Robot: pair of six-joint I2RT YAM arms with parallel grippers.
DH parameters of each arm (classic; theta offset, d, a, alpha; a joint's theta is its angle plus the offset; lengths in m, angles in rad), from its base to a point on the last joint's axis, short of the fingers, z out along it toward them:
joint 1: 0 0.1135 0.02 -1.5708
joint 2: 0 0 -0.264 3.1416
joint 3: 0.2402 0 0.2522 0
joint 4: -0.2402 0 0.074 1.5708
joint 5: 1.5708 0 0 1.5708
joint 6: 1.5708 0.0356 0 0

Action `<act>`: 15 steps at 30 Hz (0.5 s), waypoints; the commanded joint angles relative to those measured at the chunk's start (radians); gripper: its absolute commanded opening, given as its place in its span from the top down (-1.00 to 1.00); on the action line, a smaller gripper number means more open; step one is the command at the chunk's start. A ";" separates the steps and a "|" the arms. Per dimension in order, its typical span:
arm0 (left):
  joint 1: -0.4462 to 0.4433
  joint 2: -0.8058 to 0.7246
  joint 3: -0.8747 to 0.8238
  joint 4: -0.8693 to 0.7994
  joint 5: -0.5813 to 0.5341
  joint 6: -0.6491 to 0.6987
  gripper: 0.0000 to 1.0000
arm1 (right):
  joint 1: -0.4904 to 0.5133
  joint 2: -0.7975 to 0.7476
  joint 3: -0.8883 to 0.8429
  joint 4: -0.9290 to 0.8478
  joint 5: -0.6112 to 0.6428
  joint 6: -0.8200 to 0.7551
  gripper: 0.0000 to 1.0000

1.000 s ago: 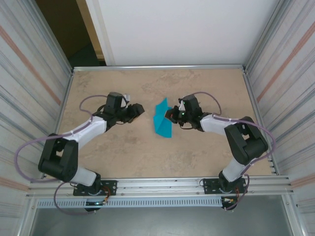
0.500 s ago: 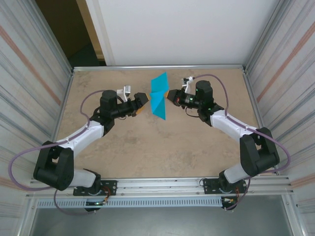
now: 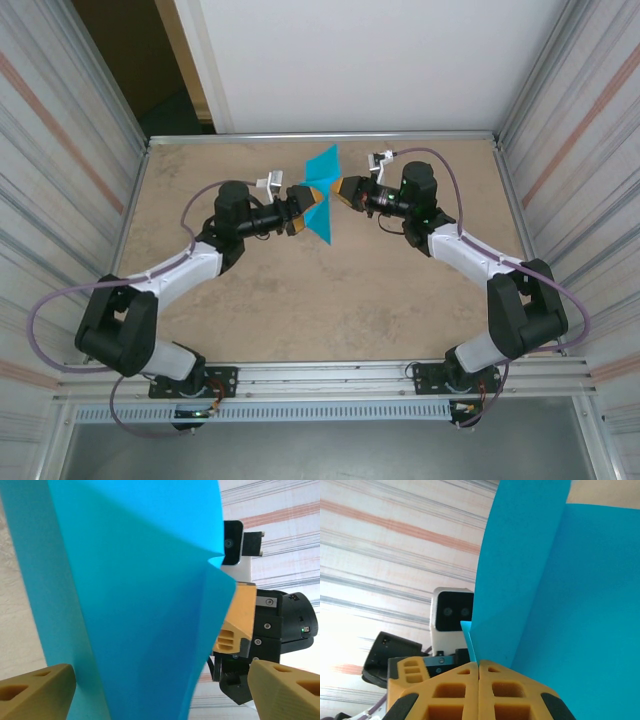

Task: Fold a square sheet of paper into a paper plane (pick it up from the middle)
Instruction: Turn over the paper at the center of the table.

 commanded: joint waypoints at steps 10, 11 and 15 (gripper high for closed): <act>0.002 -0.047 0.007 0.043 -0.007 -0.003 -0.17 | -0.027 -0.021 -0.022 0.027 -0.028 0.026 0.95; 0.003 -0.046 0.004 0.051 -0.008 -0.007 -0.11 | -0.027 -0.023 -0.024 0.024 -0.030 0.025 0.94; 0.003 -0.038 0.005 0.073 0.002 -0.020 0.08 | -0.029 -0.027 -0.029 0.013 -0.034 0.018 0.94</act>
